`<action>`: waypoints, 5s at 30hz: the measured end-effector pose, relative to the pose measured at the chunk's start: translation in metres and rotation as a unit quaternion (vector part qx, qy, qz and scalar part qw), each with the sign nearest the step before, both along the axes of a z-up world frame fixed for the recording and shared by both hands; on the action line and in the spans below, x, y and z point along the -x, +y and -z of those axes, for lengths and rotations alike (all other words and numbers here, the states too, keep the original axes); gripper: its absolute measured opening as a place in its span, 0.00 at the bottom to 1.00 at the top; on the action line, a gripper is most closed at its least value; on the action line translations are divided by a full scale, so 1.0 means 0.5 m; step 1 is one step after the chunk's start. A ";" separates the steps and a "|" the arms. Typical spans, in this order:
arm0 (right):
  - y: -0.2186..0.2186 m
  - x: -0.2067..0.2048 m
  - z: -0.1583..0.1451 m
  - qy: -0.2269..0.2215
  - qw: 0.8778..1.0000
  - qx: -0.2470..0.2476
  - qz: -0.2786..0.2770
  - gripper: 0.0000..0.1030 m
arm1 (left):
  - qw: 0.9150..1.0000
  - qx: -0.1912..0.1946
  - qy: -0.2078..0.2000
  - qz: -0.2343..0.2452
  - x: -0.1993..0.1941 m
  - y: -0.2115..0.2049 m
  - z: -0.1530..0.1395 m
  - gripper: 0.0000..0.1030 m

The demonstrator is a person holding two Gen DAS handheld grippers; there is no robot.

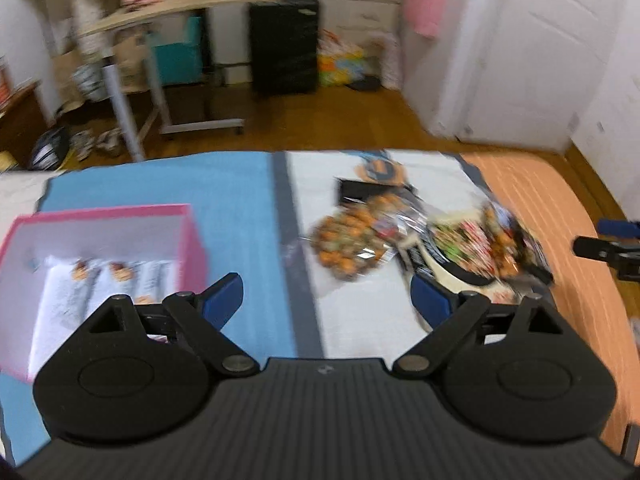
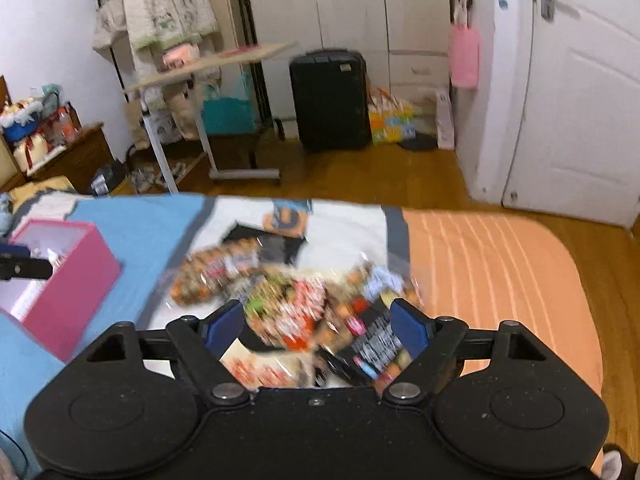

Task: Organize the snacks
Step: 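Move the left gripper to a second black NB pack in the snack pile, then grasp the second black NB pack with the left gripper and lift it, then carry the NB pack over the pink box and open the left gripper, then move the left gripper to the white noodle-snack bag with black label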

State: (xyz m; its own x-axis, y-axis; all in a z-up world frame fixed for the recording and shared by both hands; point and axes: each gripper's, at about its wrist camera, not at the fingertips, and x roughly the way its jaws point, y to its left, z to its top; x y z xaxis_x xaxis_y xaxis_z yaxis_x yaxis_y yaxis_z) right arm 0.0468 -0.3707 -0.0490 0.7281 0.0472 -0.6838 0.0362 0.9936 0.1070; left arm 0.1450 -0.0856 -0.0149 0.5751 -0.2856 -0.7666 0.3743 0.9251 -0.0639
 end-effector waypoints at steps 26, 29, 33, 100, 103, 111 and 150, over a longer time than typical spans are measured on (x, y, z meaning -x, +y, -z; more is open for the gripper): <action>-0.079 -0.058 0.231 -0.023 0.998 -0.045 -0.032 0.87 | 0.976 0.108 0.082 0.172 -0.087 -0.444 0.222 0.32; -0.066 -0.060 0.238 -0.029 0.999 -0.031 -0.028 0.88 | 0.970 0.124 0.108 0.177 -0.090 -0.446 0.232 0.25; -0.044 -0.055 0.252 -0.040 0.999 -0.008 -0.011 0.85 | 0.970 0.123 0.114 0.179 -0.084 -0.451 0.236 0.20; 0.603 -0.072 -0.008 -0.095 0.923 0.008 -0.373 0.51 | 0.977 0.135 0.022 -0.166 0.101 0.305 -0.055 0.23; 0.658 -0.104 0.019 -0.099 0.902 0.024 -0.420 0.51 | 0.968 0.144 0.023 -0.204 0.081 0.359 -0.019 0.23; 0.744 -0.161 0.039 -0.070 0.885 0.023 -0.459 0.51 | 0.958 0.147 0.012 -0.246 0.041 0.437 0.044 0.23; 0.092 0.104 0.009 -0.092 0.970 0.067 -0.214 0.82 | 0.990 0.108 0.002 -0.091 0.055 0.104 0.003 0.85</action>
